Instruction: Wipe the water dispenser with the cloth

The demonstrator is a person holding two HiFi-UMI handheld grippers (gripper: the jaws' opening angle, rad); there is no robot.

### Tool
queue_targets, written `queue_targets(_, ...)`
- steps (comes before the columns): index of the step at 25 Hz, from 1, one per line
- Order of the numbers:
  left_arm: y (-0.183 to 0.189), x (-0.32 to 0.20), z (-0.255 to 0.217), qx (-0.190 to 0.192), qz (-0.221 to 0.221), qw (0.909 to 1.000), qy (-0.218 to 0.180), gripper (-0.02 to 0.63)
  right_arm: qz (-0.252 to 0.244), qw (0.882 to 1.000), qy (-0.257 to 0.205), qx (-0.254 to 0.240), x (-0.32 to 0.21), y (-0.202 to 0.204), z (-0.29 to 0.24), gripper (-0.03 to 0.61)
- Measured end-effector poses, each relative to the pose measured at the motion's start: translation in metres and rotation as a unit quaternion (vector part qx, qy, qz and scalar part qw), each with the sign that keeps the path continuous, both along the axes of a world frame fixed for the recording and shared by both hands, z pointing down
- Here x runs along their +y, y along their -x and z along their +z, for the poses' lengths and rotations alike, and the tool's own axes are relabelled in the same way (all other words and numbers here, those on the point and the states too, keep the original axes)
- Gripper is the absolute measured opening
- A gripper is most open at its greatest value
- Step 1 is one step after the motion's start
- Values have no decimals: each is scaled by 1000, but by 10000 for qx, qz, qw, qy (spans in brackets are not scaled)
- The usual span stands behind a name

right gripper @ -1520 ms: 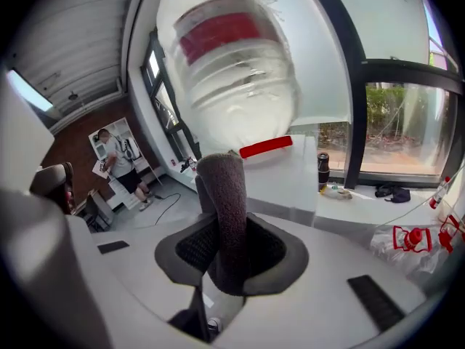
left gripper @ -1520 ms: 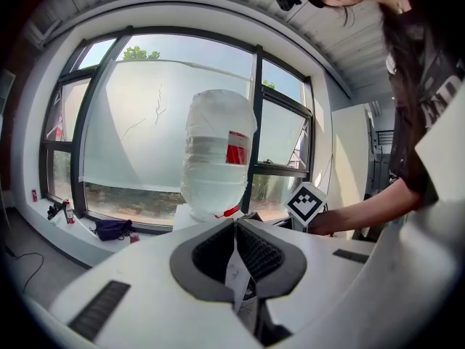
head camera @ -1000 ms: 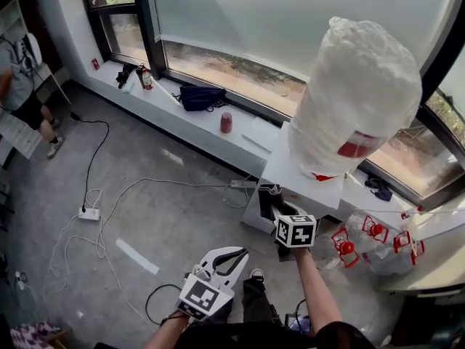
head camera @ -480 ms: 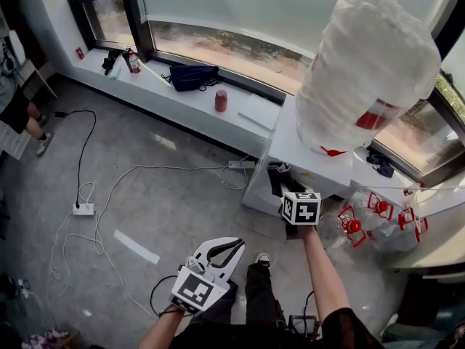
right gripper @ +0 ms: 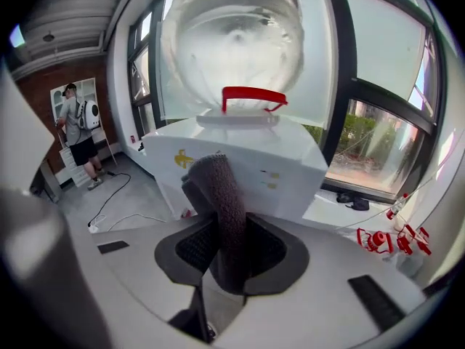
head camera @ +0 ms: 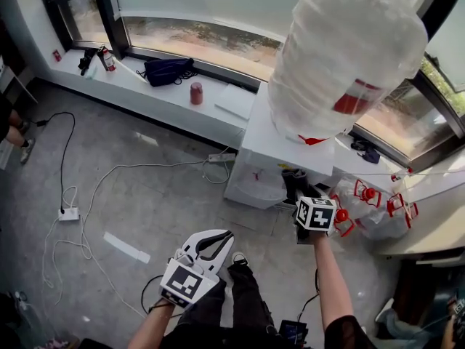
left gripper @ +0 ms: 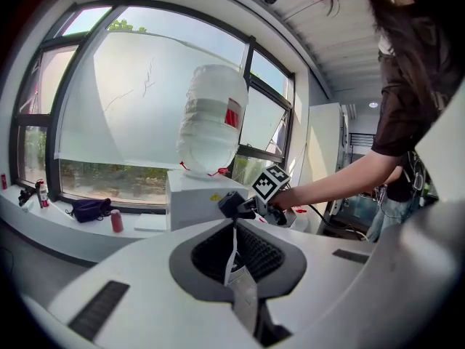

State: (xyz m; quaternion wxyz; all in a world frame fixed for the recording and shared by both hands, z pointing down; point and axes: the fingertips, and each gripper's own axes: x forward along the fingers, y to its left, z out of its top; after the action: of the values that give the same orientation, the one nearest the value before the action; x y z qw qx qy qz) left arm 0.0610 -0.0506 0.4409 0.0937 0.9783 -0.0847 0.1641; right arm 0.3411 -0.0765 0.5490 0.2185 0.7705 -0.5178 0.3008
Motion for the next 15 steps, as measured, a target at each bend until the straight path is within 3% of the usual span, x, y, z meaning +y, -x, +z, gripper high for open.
queue_targets(8,-37,9,0,77,89,9999,-12,20,426,9987,238,176,60,-68,2,106)
queue_targets(11,-39,5,3,-4,65,9999,-139,20,285,9992,248,94,70,-61,3,106)
queue_targets(15,-36,-8,8,-48,-99,9996,-245,20,-218,9994,269,17,69,-21,6,106)
